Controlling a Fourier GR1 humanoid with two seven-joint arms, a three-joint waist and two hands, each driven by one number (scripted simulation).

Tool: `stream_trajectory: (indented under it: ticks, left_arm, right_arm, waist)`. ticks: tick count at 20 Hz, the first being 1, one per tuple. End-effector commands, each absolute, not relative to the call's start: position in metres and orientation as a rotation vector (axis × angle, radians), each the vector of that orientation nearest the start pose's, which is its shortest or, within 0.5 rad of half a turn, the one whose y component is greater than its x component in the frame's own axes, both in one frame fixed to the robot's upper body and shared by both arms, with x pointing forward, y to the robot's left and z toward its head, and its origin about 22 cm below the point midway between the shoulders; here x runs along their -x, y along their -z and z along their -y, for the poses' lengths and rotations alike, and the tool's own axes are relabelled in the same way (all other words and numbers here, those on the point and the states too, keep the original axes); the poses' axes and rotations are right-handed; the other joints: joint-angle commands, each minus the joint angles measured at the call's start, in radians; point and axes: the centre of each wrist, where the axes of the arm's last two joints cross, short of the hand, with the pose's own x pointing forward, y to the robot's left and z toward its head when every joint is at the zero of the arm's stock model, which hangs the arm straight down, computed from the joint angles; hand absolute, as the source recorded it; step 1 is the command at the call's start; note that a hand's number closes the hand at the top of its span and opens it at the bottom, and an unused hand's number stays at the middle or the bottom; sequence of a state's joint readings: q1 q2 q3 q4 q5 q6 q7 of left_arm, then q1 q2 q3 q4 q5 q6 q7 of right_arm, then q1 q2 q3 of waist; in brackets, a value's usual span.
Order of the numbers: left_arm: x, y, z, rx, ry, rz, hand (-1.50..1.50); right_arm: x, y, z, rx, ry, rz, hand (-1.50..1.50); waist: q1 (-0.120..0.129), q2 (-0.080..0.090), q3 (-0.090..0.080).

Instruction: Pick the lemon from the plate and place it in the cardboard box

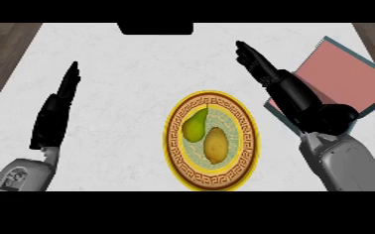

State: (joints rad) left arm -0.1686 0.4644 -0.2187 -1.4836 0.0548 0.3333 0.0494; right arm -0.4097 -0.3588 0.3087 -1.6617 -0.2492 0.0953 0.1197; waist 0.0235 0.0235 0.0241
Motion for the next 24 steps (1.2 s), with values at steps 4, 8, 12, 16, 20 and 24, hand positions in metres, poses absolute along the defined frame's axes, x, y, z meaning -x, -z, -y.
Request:
stream_trajectory:
  ticks: [4, 8, 12, 16, 20, 24]
  left_arm:
    - [-0.258, -0.028, -0.301, -0.285, 0.046, 1.500, 0.00]
    - [-0.254, -0.025, -0.303, -0.210, -0.059, 1.427, 0.00]
    - [-0.250, -0.037, -0.306, -0.111, -0.071, 1.432, 0.00]
    - [-0.240, -0.039, -0.316, -0.082, -0.061, 1.433, 0.00]
    - [-0.244, -0.039, -0.313, -0.079, -0.065, 1.423, 0.00]
    - [-0.239, -0.045, -0.319, -0.079, -0.046, 1.431, 0.00]
  right_arm:
    - [-0.277, -0.092, 0.212, 0.025, -0.223, 1.711, -1.50]
    - [-0.277, -0.098, 0.264, 0.571, -0.001, 1.809, -1.50]
    - [-0.228, -0.075, 0.212, 0.622, 0.031, 2.015, -1.50]
    - [-0.182, -0.074, 0.177, 0.663, -0.125, 2.050, -1.50]
    - [-0.172, -0.057, 0.192, 0.760, -0.468, 1.714, -1.50]
    - [-0.167, -0.060, 0.197, 0.874, -0.662, 1.460, -1.50]
  waist:
    - [-0.039, -0.034, -0.027]
    - [-0.114, -0.056, -0.032]
    - [-0.073, -0.049, -0.025]
    - [-0.044, -0.037, -0.028]
    - [-0.047, -0.031, -0.034]
    - [-0.031, -0.034, -0.038]
